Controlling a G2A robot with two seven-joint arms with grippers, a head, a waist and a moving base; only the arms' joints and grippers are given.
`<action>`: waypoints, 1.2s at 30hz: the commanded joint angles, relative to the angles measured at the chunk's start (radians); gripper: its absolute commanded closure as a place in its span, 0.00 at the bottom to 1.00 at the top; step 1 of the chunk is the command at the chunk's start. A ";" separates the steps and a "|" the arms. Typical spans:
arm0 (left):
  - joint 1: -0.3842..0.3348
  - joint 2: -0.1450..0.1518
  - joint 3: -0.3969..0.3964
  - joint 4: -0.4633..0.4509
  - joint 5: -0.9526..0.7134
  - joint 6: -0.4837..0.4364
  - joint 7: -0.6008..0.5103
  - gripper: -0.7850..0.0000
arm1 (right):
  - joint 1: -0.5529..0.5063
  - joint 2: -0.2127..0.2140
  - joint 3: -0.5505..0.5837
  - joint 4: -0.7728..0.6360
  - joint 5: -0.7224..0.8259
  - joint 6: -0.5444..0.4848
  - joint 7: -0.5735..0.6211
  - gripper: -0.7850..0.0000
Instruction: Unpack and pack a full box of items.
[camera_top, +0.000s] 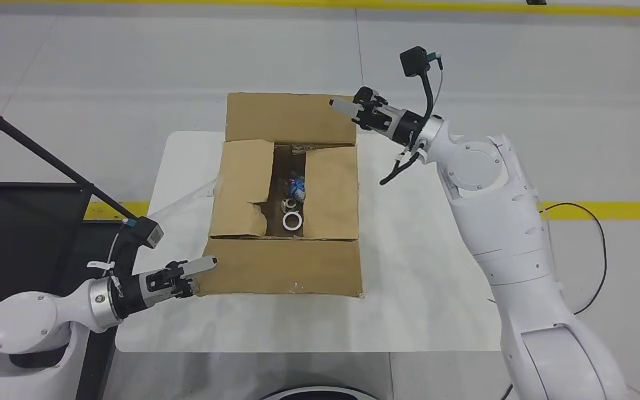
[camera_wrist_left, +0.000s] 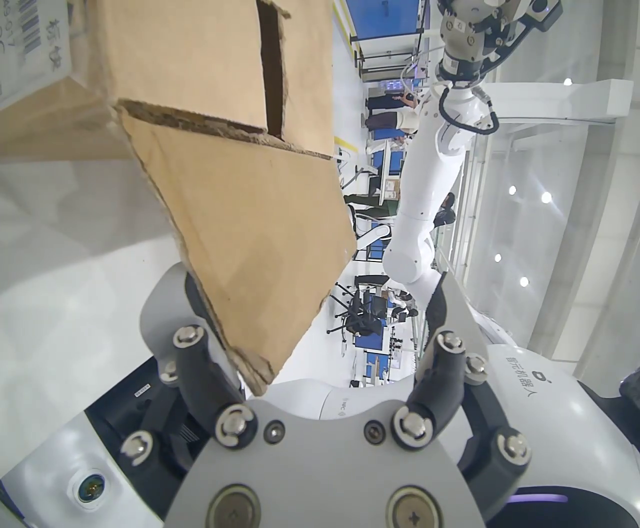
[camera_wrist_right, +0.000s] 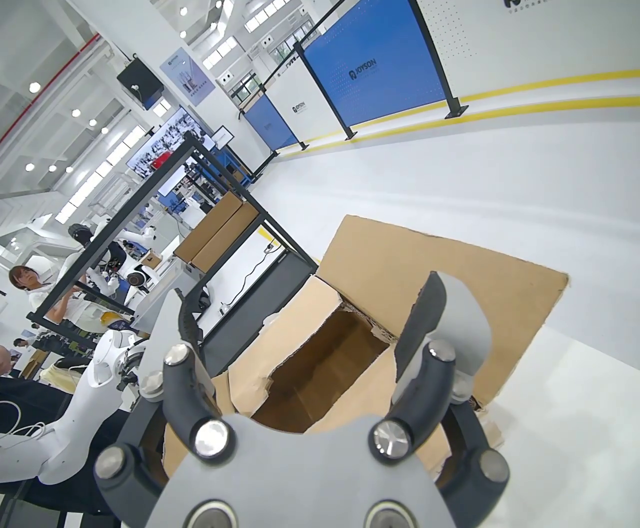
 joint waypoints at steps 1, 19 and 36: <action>0.000 0.000 0.000 0.000 0.000 0.000 0.000 0.00 | 0.000 0.000 0.000 0.000 0.000 0.000 0.000 0.00; 0.020 -0.005 -0.010 -0.031 -0.209 -0.005 0.196 0.00 | -0.043 0.012 0.017 -0.027 -0.001 0.081 -0.026 0.00; -0.046 -0.018 0.084 -0.065 -0.245 0.060 0.552 0.00 | 0.168 -0.077 -0.139 0.496 0.060 0.096 -0.136 0.00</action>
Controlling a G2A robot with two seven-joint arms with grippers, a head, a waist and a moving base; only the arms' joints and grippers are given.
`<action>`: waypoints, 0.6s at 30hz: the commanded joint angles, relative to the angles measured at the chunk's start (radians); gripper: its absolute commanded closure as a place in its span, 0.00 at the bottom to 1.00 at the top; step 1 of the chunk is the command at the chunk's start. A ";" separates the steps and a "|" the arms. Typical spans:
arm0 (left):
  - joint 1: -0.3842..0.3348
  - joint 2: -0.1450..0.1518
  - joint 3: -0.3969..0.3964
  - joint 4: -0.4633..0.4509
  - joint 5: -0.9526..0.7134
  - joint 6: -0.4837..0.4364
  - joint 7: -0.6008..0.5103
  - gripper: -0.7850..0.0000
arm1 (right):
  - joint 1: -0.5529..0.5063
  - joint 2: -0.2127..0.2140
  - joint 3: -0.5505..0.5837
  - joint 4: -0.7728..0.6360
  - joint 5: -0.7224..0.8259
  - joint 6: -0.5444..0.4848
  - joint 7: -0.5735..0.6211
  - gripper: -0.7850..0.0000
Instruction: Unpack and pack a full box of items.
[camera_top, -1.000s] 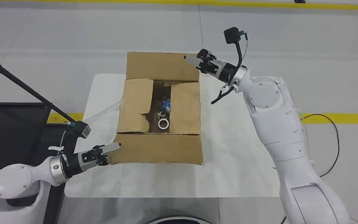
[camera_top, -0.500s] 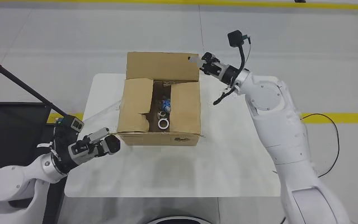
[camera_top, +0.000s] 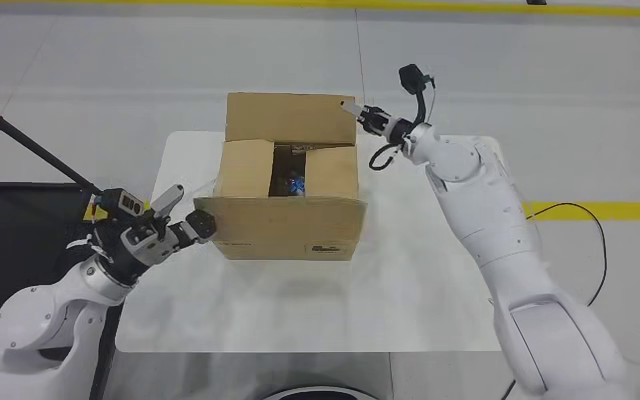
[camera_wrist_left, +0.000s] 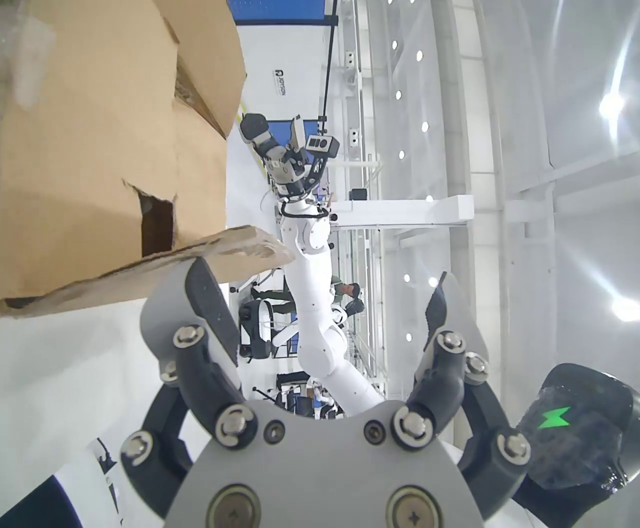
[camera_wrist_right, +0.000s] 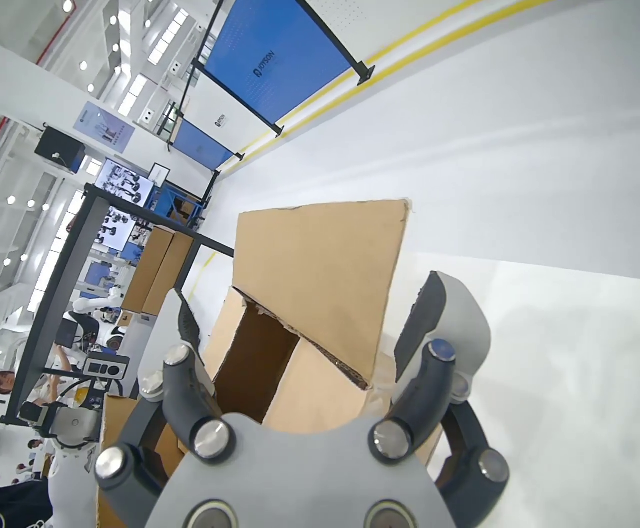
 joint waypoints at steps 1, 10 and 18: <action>-0.009 0.000 0.018 0.001 0.032 0.006 0.037 0.00 | 0.015 -0.011 -0.011 0.046 0.018 -0.010 -0.002 0.00; -0.060 -0.004 0.096 0.043 0.102 0.027 0.145 0.00 | 0.081 -0.065 -0.039 0.229 0.126 -0.097 0.050 0.00; -0.079 -0.006 0.138 0.055 0.173 0.018 0.194 0.00 | 0.111 -0.091 -0.019 0.303 0.256 -0.206 0.176 0.00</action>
